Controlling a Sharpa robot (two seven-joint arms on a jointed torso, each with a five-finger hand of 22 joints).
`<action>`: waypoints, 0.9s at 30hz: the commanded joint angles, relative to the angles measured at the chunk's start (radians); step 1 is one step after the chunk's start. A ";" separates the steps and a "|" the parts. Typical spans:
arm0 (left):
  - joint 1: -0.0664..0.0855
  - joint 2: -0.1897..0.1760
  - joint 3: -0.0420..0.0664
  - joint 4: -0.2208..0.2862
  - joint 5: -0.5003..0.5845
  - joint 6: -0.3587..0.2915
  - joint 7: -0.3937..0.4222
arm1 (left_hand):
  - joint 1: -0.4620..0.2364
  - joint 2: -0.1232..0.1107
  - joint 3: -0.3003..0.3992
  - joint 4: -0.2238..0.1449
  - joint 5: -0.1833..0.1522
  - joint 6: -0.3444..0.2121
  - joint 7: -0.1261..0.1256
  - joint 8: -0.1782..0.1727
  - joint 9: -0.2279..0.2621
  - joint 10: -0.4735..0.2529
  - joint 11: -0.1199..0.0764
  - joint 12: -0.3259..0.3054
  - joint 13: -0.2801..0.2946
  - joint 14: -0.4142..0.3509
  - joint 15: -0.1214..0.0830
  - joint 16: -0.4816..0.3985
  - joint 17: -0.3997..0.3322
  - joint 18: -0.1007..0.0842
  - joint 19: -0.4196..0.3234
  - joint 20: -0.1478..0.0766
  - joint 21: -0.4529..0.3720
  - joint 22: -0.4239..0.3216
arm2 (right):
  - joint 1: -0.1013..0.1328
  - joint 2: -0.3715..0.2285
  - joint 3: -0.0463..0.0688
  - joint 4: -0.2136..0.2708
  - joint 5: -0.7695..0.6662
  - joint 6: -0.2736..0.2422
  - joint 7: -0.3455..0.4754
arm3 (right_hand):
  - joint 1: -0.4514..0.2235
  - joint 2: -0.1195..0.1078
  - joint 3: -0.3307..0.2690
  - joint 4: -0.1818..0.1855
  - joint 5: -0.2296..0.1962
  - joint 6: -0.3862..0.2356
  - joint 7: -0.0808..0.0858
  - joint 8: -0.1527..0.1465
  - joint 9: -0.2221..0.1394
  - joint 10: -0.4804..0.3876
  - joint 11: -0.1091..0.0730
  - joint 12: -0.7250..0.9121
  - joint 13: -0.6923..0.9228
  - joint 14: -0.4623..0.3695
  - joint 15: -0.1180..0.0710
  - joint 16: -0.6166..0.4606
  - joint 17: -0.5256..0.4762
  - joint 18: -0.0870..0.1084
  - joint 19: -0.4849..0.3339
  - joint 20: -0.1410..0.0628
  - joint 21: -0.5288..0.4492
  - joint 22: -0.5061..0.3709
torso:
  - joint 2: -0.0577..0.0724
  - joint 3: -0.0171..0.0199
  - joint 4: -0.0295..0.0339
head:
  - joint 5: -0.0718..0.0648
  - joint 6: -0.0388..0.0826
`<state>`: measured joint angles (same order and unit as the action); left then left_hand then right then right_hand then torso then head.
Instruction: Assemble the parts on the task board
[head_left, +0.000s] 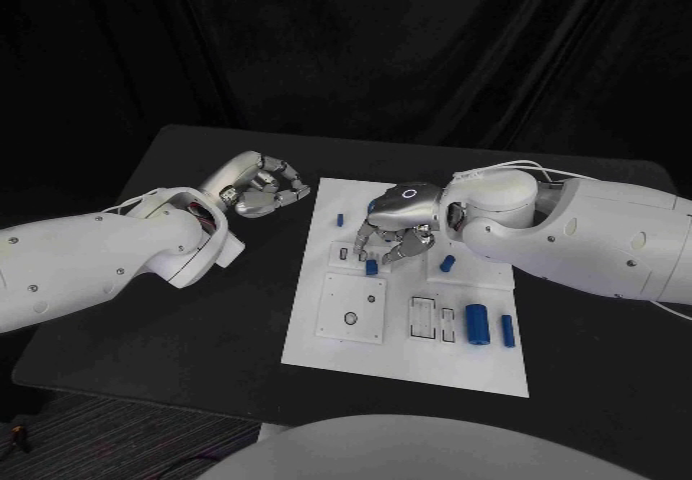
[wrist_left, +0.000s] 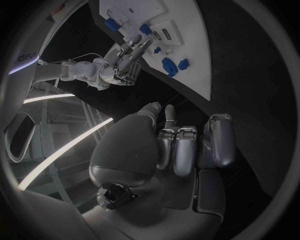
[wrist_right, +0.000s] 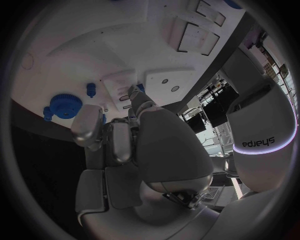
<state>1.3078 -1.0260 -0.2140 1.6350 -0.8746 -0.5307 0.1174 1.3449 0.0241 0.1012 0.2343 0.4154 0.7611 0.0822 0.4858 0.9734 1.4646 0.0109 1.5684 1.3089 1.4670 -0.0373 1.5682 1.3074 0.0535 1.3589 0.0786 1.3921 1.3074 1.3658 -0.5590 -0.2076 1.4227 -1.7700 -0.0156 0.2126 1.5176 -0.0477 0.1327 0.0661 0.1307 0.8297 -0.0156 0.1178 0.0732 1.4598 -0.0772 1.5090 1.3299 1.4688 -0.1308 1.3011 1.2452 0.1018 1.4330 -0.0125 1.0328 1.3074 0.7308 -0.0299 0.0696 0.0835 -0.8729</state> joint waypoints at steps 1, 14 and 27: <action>-0.001 0.003 0.001 0.000 0.007 -0.005 0.023 | 0.013 -0.001 0.006 0.003 0.006 -0.007 -0.002 0.005 -0.001 0.106 0.002 0.002 0.262 0.104 0.004 0.003 0.263 0.014 -0.003 0.000 -0.005 0.086 | -0.006 0.003 0.001 -0.004 -0.014 0.030 0.001 | -0.006 -0.002 0.004 0.001 -0.006 0.009 -0.002 -0.005 0.000 0.026 -0.008 -0.012 0.103 0.033 -0.003 -0.006 -0.001 -0.008 -0.003 -0.003 -0.006 0.140 | -0.002 -0.0013 -0.0021 | 0.004 0.000; -0.001 0.011 0.001 -0.005 0.022 0.003 0.026 | 0.014 0.001 0.007 0.005 0.008 -0.007 -0.002 0.006 -0.002 0.106 0.002 0.002 0.262 0.104 0.004 0.003 0.263 0.014 -0.004 0.000 -0.006 0.086 | -0.021 0.010 0.001 -0.018 -0.014 0.038 0.004 | -0.012 -0.014 0.008 0.005 -0.031 0.044 0.008 0.000 0.009 0.020 -0.001 -0.016 0.096 0.028 0.000 -0.016 -0.011 -0.007 -0.009 -0.001 -0.020 0.138 | -0.005 -0.0031 0.0000 | 0.007 0.000; -0.002 0.022 0.001 -0.013 0.045 0.015 0.023 | 0.017 0.004 0.010 0.006 0.009 -0.007 -0.002 0.006 -0.003 0.106 0.002 0.002 0.262 0.104 0.004 0.003 0.263 0.014 -0.005 0.000 -0.007 0.085 | -0.028 0.018 0.001 -0.032 -0.014 0.031 0.006 | -0.048 -0.010 0.012 0.035 -0.030 0.117 0.025 0.020 0.037 0.022 0.008 -0.015 0.099 0.028 0.011 -0.012 -0.006 -0.008 -0.008 0.007 -0.019 0.138 | -0.006 -0.0040 -0.0009 | 0.006 0.000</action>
<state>1.3073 -1.0067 -0.2139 1.6220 -0.8454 -0.5261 0.1230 1.3502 0.0295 0.1071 0.2402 0.4193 0.7611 0.0822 0.4858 0.9714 1.4645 0.0109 1.5685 1.3095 1.4669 -0.0373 1.5682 1.3074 0.0535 1.3589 0.0785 1.3882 1.3073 1.3407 -0.5413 -0.2075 1.3918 -1.7763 0.0127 0.2176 1.4780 -0.0601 0.1421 0.0953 0.1055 0.9407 0.0094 0.1308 0.1086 1.4670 -0.0771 1.4939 1.3275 1.4649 -0.1268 1.2892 1.2382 0.1019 1.4292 -0.0087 1.0165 1.3081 0.7253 -0.0337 0.0688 0.0905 -0.8726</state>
